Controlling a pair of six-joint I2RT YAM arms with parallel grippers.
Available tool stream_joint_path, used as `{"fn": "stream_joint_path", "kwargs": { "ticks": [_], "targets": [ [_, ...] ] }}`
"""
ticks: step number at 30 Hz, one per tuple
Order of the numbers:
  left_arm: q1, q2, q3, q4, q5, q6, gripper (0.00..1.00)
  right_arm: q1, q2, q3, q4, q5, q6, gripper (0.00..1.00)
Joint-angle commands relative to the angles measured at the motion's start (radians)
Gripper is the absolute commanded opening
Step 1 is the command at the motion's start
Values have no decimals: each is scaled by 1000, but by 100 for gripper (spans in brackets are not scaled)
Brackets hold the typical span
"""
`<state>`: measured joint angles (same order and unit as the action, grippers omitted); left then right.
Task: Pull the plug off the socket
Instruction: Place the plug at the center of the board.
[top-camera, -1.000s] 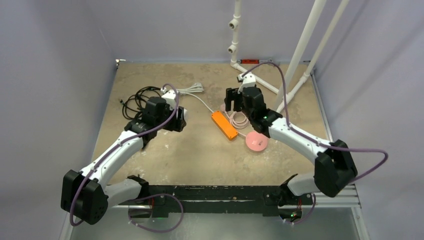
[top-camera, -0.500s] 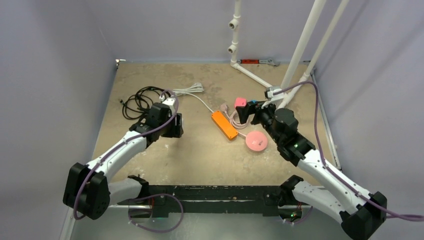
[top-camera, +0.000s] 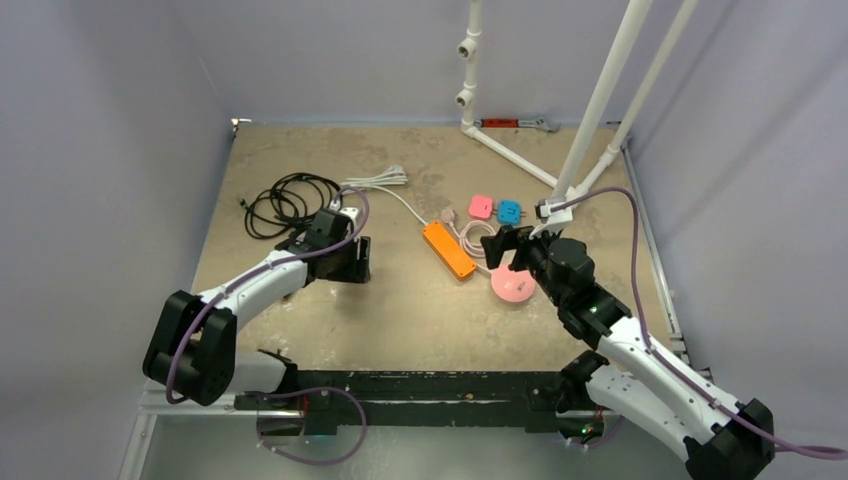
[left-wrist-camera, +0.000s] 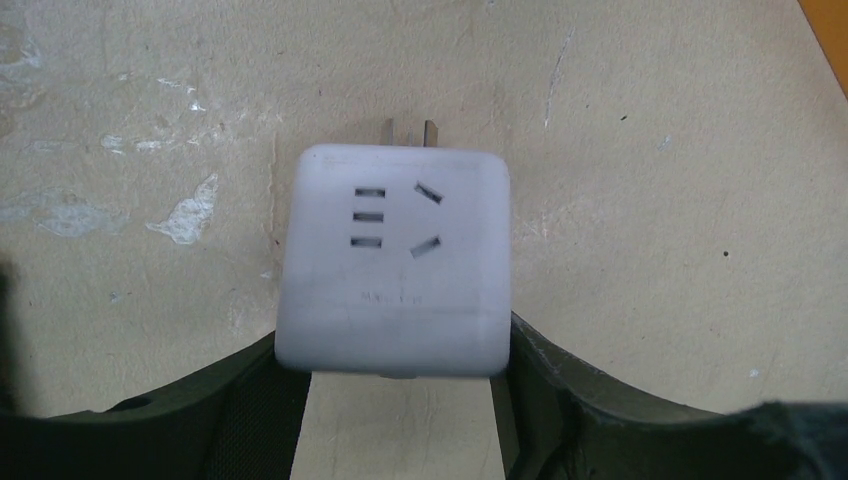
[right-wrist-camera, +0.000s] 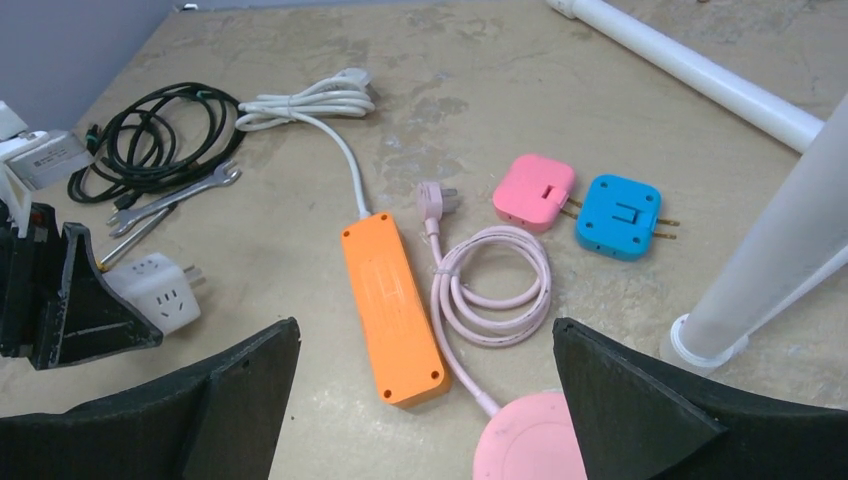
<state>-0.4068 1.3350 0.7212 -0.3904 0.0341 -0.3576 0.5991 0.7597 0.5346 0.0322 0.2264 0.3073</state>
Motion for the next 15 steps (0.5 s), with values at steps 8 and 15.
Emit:
{"fn": "stream_joint_path", "kwargs": {
  "ticks": [8,15],
  "targets": [
    [3,-42,11,18,10,-16,90,-6,-70,-7,-66,72,66,99],
    [3,-170,15,30,-52,-15,94,-7,-116,1,-119,116,87,99]
  ]
}}
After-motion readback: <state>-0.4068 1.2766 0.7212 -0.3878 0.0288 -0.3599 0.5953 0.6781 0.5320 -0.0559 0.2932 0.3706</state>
